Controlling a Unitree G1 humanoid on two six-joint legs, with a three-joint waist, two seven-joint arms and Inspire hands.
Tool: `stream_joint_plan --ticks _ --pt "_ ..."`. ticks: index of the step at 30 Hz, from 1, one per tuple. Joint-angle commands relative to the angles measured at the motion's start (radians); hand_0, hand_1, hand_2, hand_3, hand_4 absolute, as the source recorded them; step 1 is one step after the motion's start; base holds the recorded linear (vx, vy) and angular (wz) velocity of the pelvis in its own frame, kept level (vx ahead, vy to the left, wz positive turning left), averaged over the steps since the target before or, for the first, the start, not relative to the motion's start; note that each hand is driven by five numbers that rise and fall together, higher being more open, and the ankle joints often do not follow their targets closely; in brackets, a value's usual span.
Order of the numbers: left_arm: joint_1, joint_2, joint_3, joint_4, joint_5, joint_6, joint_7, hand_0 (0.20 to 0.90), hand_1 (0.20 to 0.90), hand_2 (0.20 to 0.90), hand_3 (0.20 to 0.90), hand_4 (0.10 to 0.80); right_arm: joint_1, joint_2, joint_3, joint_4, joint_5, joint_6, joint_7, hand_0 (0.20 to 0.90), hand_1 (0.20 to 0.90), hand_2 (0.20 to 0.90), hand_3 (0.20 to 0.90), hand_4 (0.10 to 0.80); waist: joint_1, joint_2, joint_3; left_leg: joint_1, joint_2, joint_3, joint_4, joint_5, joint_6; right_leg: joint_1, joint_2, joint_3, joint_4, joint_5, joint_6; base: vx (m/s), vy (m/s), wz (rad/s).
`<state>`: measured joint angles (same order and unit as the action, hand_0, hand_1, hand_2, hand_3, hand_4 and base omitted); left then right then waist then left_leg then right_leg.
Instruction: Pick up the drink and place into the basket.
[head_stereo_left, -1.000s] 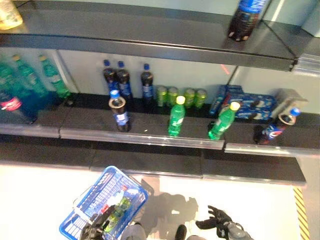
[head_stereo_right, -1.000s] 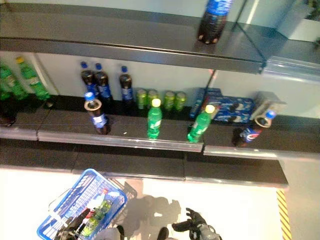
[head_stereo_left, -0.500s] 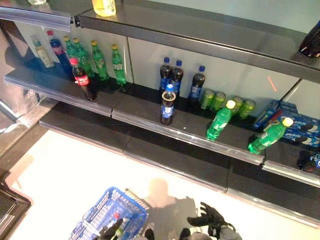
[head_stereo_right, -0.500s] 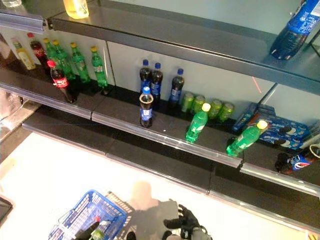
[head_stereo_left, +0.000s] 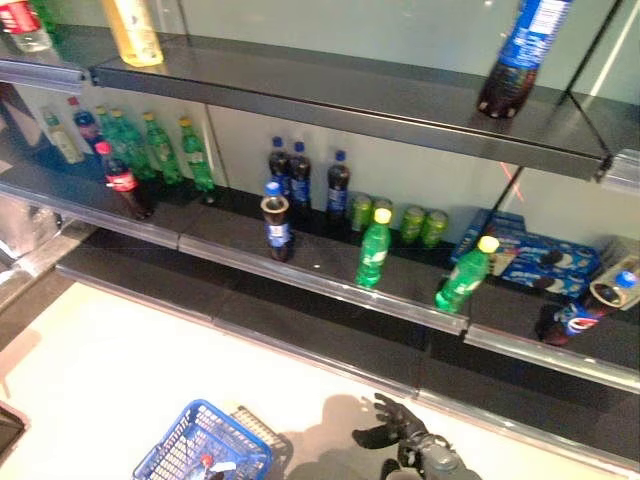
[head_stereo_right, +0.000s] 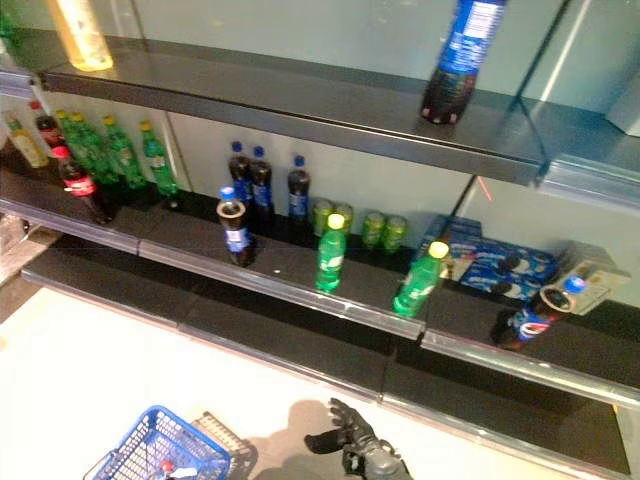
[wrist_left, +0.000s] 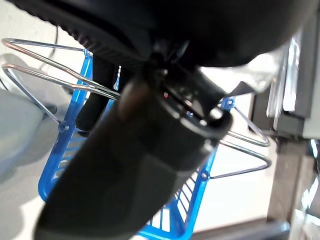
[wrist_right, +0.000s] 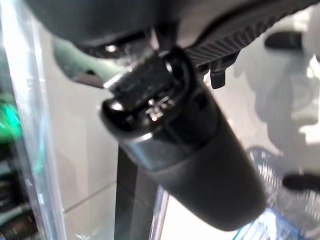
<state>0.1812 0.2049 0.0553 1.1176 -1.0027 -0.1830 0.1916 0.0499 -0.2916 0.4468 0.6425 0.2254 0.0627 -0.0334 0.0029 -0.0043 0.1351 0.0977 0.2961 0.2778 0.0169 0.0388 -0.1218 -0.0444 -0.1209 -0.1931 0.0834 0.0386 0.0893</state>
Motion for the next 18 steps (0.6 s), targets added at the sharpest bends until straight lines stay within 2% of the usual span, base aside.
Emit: stream_joint_plan --ticks 1,2,3,5,9,13,18 --pt "-0.113 -0.018 -0.041 -0.134 0.01 -0.067 -0.078 0.3 0.3 0.3 0.2 0.1 -0.023 -0.044 -0.007 -0.131 -0.005 -0.019 0.037 0.9 0.9 0.9 0.9 0.8 -0.017 -0.058 0.017 -0.082 -0.023 -0.025 0.14 0.034 0.005 0.087 -0.042 -0.043 -0.091 0.018 -0.001 -0.016 -0.197 0.04" --pt "-0.111 -0.03 -0.052 -0.139 0.023 -0.074 -0.09 0.3 0.3 0.3 0.2 0.1 -0.017 -0.054 -0.013 -0.126 -0.011 -0.038 0.052 0.9 0.9 0.9 0.9 0.8 -0.015 -0.06 0.017 -0.09 -0.059 -0.045 0.117 0.025 0.011 0.091 -0.037 -0.046 -0.1 0.018 -0.001 0.02 -0.105 0.2" --pt "-0.106 -0.035 -0.06 -0.142 0.03 -0.078 -0.097 0.3 0.3 0.3 0.2 0.1 -0.017 -0.058 -0.013 -0.121 -0.027 -0.05 0.064 0.9 0.9 0.9 0.9 0.8 -0.012 -0.057 0.017 -0.089 -0.08 -0.069 0.076 0.021 0.014 0.087 -0.035 -0.041 -0.1 0.018 0.001 0.03 0.003 0.16" --pt "-0.109 -0.041 -0.077 -0.146 0.051 -0.076 -0.098 0.3 0.3 0.3 0.2 0.1 -0.014 -0.066 -0.01 -0.125 -0.044 -0.067 0.07 0.9 0.9 0.9 0.9 0.8 -0.008 -0.045 0.015 -0.092 -0.104 -0.101 -0.003 0.043 0.014 0.081 -0.026 -0.038 -0.099 0.015 0.001 0.032 0.054 0.15" --pt "-0.106 -0.036 -0.097 -0.159 0.118 -0.041 -0.059 0.3 0.3 0.3 0.2 0.1 -0.023 -0.08 0.013 -0.166 -0.084 -0.102 0.081 0.9 0.9 0.9 0.9 0.8 0.003 -0.04 0.01 -0.071 -0.113 -0.142 -0.05 0.05 0.011 0.09 -0.033 -0.049 -0.102 0.012 0.006 0.04 0.081 0.2" --pt "-0.099 -0.02 -0.104 -0.163 0.13 -0.024 -0.041 0.3 0.3 0.3 0.2 0.1 -0.025 -0.103 0.035 -0.266 -0.093 -0.111 0.104 0.9 0.9 0.9 0.9 0.8 0.001 -0.037 0.002 -0.044 -0.115 -0.124 -0.073 0.053 0.01 0.107 -0.045 -0.06 -0.101 0.01 0.016 0.082 0.069 0.02" --pt "-0.08 0.009 -0.087 -0.167 0.134 -0.024 -0.055 0.3 0.3 0.3 0.2 0.1 -0.047 -0.181 0.04 -0.534 -0.119 -0.104 0.138 0.9 0.9 0.9 0.9 0.8 0.0 -0.038 -0.013 -0.002 -0.13 -0.096 -0.077 0.025 0.028 0.129 -0.062 -0.055 -0.096 0.008 0.035 0.105 0.07 -0.03"
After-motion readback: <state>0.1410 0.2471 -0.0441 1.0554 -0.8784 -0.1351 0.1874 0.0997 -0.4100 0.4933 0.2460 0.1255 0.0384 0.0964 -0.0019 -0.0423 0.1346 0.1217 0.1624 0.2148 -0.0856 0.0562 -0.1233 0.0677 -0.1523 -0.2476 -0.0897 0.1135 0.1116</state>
